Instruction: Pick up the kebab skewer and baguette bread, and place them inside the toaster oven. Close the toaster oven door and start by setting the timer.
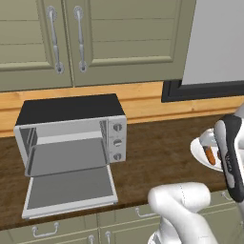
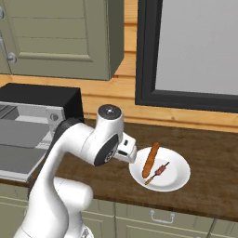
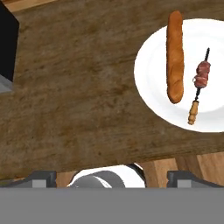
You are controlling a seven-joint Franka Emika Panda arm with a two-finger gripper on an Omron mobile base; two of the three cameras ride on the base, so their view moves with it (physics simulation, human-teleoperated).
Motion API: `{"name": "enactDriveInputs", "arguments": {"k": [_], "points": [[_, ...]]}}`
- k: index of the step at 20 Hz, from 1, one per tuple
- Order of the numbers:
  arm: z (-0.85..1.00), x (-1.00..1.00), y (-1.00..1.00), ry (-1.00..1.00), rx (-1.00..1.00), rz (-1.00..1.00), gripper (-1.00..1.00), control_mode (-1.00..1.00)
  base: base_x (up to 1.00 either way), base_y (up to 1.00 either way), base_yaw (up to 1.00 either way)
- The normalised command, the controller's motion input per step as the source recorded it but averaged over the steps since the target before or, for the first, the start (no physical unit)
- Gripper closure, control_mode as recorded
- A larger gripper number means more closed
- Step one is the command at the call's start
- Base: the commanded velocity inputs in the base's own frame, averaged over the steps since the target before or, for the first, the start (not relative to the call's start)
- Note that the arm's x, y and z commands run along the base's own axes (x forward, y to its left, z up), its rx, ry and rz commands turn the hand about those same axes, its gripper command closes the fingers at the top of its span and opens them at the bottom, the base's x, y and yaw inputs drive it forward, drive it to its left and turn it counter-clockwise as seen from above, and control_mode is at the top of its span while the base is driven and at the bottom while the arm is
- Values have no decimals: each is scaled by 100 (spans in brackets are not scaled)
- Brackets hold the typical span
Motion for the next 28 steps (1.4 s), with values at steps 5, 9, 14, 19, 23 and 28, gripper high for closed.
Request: {"name": "enactDriveInputs", "arguments": {"k": [5,9,14,19,23,28], "points": [[-15,25,-45,3,-1,5,-100,-100,0,0,0],[-20,56,-3,10,-7,1,-100,-100,0,0,0],[-1,65,-21,13,0,3,-100,-100,0,0,0],[-22,47,-41,7,1,6,-100,-100,0,0,0],[-45,43,-41,0,3,4,-100,-100,0,0,0],[-47,52,-24,2,0,0,-100,-100,0,0,0]]}}
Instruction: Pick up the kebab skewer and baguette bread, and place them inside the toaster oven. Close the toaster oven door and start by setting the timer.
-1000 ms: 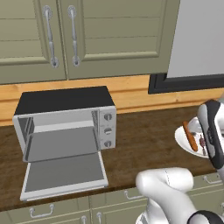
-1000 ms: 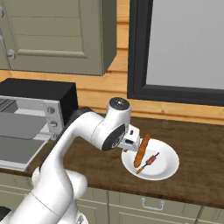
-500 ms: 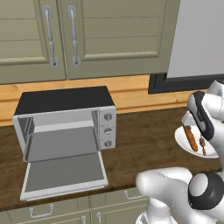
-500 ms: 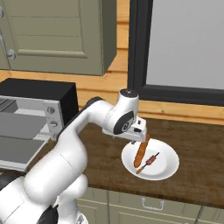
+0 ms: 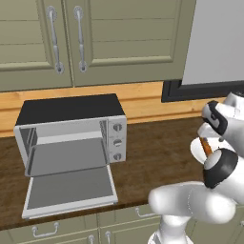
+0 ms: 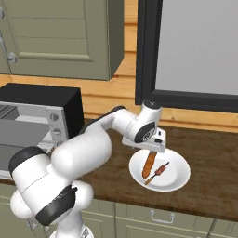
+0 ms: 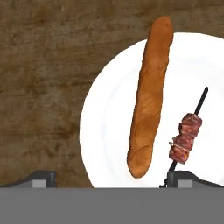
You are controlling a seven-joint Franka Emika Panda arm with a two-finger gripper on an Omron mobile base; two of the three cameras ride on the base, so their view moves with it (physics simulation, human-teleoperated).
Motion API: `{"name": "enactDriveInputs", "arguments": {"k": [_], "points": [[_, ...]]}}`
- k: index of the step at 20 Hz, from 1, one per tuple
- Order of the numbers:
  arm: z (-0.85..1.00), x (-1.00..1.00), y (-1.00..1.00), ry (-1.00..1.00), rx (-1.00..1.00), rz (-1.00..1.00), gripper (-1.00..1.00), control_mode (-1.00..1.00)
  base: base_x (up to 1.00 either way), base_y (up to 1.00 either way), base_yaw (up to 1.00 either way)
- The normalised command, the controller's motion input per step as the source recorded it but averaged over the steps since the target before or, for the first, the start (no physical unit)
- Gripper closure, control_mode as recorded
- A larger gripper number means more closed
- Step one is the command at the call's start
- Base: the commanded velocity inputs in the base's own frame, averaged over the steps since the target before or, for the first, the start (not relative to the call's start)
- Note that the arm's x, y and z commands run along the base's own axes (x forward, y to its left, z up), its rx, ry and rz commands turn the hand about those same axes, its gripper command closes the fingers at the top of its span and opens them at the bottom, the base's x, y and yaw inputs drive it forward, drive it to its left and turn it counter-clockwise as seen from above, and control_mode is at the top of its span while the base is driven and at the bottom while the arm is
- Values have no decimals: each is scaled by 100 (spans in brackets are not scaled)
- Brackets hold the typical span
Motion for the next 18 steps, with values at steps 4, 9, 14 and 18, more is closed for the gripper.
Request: {"name": "enactDriveInputs", "arguments": {"k": [4,9,14,18], "points": [[-38,39,-22,7,0,0,-100,-100,0,0,0],[-40,26,-7,7,0,0,-100,-100,0,0,0],[-43,31,-13,0,0,0,-100,-100,0,0,0],[-24,15,-19,5,2,0,-100,-100,0,0,0]]}}
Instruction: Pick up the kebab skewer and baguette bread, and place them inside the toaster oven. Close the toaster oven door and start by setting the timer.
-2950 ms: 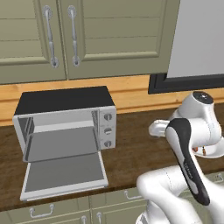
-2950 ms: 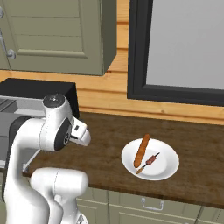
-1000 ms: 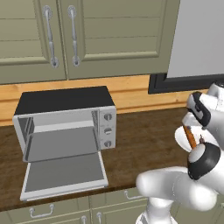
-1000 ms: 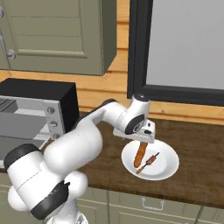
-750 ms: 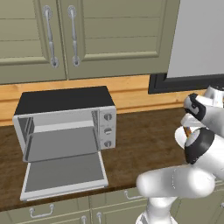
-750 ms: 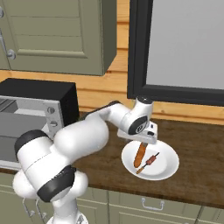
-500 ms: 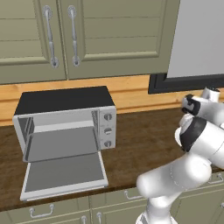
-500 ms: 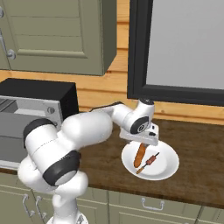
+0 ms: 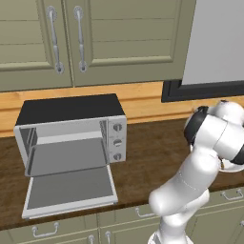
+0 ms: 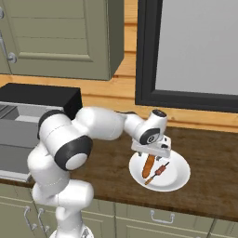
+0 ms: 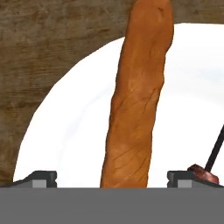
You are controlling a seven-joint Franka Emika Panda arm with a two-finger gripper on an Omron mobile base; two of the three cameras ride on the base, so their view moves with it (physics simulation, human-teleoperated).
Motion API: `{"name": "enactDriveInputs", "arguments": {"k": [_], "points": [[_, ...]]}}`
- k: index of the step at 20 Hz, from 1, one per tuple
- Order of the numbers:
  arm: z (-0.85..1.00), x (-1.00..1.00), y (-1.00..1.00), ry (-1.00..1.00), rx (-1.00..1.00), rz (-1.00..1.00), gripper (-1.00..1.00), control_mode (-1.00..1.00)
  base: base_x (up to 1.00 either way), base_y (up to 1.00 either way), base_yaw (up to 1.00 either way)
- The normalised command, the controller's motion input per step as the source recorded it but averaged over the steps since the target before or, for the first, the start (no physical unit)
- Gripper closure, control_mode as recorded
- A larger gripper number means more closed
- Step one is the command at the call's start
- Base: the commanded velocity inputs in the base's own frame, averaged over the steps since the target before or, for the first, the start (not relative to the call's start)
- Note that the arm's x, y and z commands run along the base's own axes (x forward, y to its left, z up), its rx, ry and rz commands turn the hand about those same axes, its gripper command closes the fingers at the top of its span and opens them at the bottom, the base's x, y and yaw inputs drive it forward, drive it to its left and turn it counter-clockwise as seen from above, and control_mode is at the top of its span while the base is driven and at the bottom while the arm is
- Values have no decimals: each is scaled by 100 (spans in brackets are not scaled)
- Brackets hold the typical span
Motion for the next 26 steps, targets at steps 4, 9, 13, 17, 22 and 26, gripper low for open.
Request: {"name": "enactDriveInputs", "arguments": {"k": [4,9,13,17,22,26], "points": [[-29,6,-10,6,0,0,-100,-100,0,0,0],[-27,8,0,4,0,0,-100,-100,0,0,0],[-21,7,0,0,0,0,-100,-100,0,0,0],[-13,0,0,0,0,0,100,-100,0,0,0],[0,0,0,0,0,0,100,-100,0,0,0],[17,-21,1,0,0,3,100,-100,0,0,0]]}}
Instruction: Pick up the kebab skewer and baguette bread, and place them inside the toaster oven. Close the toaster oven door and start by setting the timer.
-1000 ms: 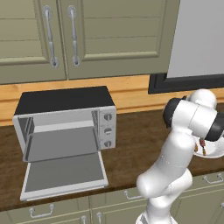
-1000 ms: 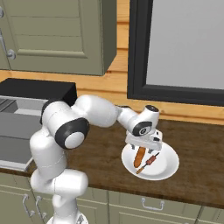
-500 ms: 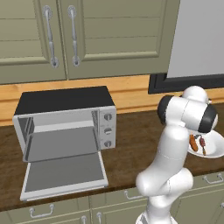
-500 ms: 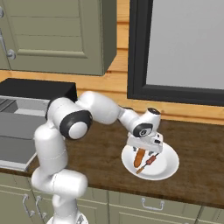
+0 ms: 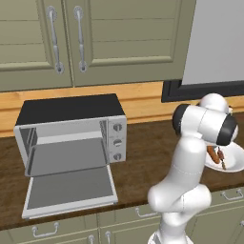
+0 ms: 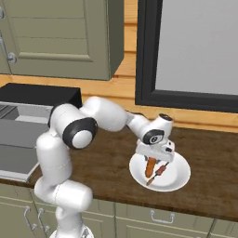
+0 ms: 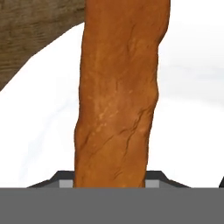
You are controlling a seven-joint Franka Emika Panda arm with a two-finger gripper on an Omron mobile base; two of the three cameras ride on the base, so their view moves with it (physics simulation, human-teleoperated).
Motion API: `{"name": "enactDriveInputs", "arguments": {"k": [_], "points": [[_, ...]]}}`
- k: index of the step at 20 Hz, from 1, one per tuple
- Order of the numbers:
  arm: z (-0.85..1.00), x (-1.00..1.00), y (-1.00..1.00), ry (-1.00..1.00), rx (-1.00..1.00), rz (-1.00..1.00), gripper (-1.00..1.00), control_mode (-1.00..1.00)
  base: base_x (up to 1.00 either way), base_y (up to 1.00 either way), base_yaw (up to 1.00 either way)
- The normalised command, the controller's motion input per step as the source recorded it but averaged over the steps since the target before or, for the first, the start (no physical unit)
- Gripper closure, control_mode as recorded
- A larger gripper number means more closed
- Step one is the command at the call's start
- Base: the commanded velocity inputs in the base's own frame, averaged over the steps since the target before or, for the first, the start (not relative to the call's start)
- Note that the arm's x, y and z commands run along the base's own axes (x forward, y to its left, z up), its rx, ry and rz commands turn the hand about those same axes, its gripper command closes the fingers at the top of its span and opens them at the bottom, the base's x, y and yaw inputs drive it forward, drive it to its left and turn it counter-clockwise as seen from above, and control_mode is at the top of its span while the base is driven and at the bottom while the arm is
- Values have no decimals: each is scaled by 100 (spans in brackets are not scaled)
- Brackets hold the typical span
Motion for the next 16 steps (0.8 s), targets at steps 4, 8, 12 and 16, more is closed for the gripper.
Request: {"name": "enactDriveInputs", "arguments": {"k": [4,8,12,16], "points": [[72,-62,36,0,0,10,100,-100,0,0,0],[71,-33,93,9,-3,16,100,-100,0,0,0],[63,-45,98,11,-5,17,100,-100,0,0,0],[75,-56,90,11,-4,17,100,-100,0,0,0]]}}
